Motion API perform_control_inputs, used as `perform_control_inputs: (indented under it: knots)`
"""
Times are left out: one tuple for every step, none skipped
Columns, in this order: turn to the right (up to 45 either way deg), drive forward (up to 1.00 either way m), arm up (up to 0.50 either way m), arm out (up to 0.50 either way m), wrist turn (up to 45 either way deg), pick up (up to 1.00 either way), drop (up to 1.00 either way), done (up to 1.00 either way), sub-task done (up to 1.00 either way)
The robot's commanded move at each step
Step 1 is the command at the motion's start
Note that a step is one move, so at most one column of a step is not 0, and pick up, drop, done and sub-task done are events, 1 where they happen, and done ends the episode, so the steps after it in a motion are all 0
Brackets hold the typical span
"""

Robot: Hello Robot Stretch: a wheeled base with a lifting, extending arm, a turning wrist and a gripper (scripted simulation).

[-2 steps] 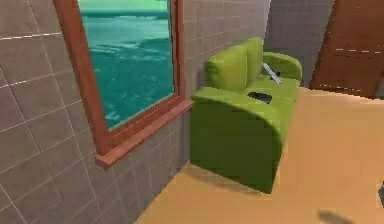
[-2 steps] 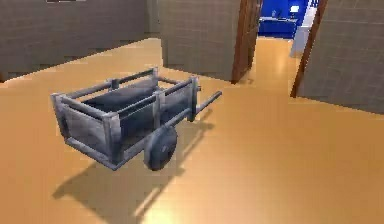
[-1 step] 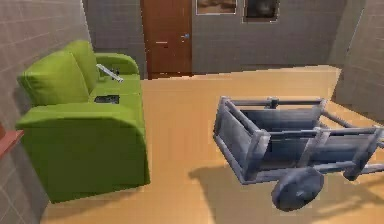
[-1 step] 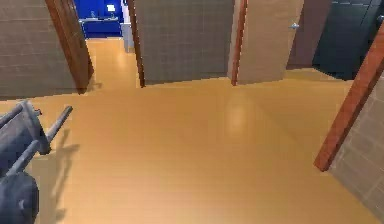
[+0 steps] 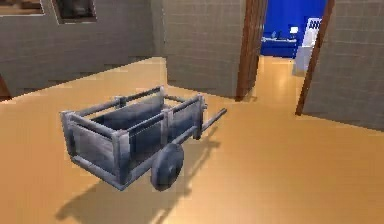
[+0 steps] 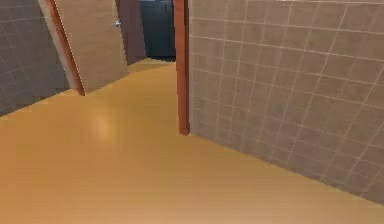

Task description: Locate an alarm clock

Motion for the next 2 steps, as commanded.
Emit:
perform_control_inputs:
  knots:
    - [21.0,0.0,0.0,0.0,0.0,0.0,0.0,0.0,0.0]
    - [0.0,1.0,0.0,0.0,0.0,0.0,0.0,0.0,0.0]
